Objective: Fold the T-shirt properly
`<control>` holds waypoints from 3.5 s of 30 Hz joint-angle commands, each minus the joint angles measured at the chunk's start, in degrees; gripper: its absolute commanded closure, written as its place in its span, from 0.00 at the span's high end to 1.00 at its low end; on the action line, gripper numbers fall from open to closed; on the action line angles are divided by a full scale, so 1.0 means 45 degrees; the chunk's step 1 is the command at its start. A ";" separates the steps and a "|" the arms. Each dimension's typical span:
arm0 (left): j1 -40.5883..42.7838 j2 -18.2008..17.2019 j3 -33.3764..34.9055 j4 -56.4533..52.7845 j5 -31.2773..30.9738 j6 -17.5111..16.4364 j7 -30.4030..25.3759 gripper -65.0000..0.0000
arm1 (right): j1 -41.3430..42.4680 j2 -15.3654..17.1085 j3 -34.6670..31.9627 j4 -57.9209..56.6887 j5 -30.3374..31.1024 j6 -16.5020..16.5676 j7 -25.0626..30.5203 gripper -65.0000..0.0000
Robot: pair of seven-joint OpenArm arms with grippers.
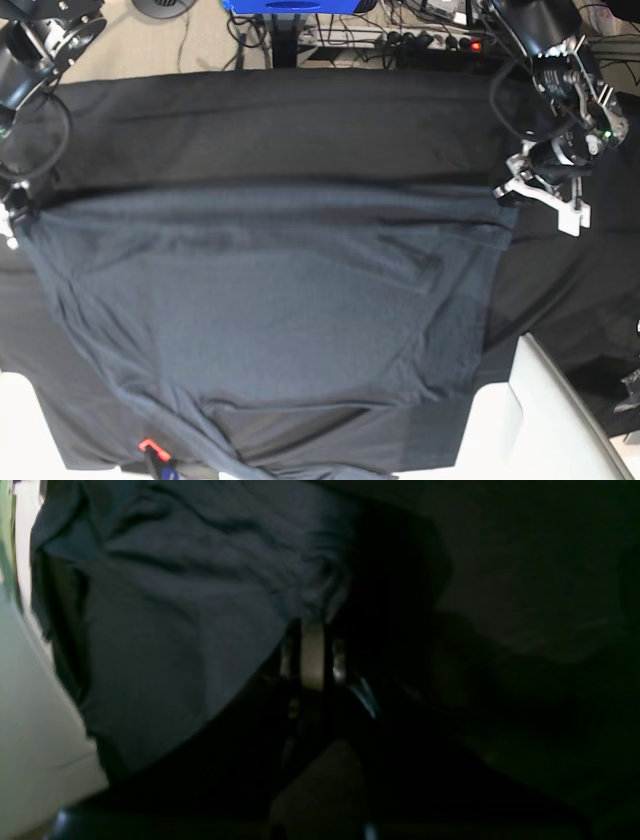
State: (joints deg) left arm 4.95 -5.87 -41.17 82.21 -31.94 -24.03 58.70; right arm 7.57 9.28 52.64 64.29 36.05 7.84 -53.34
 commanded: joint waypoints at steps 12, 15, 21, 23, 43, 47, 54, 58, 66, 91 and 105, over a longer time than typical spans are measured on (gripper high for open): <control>0.1371 -0.0151 -0.0082 0.1706 -0.0159 -0.0022 0.0446 0.00 | -0.1341 0.0116 0.0736 0.0590 0.0203 0.0085 0.0005 0.00; 0.1723 -0.0151 -0.0082 0.1745 -0.0159 -0.0022 0.0426 0.00 | -0.1790 -0.0216 0.0697 0.1391 0.0203 0.0085 -0.0014 0.00; 0.2485 -0.0151 -0.0082 0.1745 -0.0159 -0.0022 0.0387 0.00 | -0.2337 -0.0333 0.0756 0.2211 0.0203 0.0124 -0.0854 0.00; 0.2836 -0.0151 -0.0082 0.1842 -0.0159 -0.0022 -0.0023 0.00 | -0.2533 -0.0333 0.0756 0.2211 0.0203 0.0124 -0.0815 0.00; 0.4634 -0.0151 -0.0082 0.2077 -0.0159 -0.0081 -0.1137 0.00 | -0.3685 -0.0489 0.0756 0.2289 0.0203 0.0144 -0.0815 0.00; 0.4595 -0.0151 -0.0082 0.2096 -0.0159 -0.0081 -0.1137 0.00 | -0.3744 -0.0509 0.0756 0.2817 0.0203 0.0144 -0.0796 0.00; 0.4634 -0.0151 -0.0102 0.2975 -0.0159 -0.0081 -0.1117 0.00 | -0.3803 -0.0509 0.0775 0.3539 0.0164 0.0144 -0.0894 0.00; 0.4653 -0.0151 -0.0102 0.3015 -0.0159 -0.0081 -0.1117 0.00 | -0.3803 -0.0509 0.0756 0.3461 0.0145 0.0105 -0.0815 0.00; 0.4829 -0.0132 -0.0102 0.2975 -0.0139 -0.0081 -0.1117 0.00 | -0.4096 -0.0665 0.0756 0.3481 0.0145 0.0085 -0.0796 0.00; 0.4712 -0.0073 -0.0082 0.2233 -0.0081 -0.0081 -0.1156 0.04 | -0.4096 -0.0978 0.0893 0.3422 0.0125 0.0066 -0.0776 0.29; 0.4263 -0.0171 -0.2446 0.1393 -0.0061 -0.0042 -0.1156 0.76 | -0.4018 -0.0958 0.1733 0.3539 0.0125 0.0066 -0.0776 0.48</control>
State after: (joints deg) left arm 24.21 -5.69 -52.21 87.42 -31.29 -24.01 54.54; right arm -10.72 3.86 60.16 79.07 35.79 7.94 -57.12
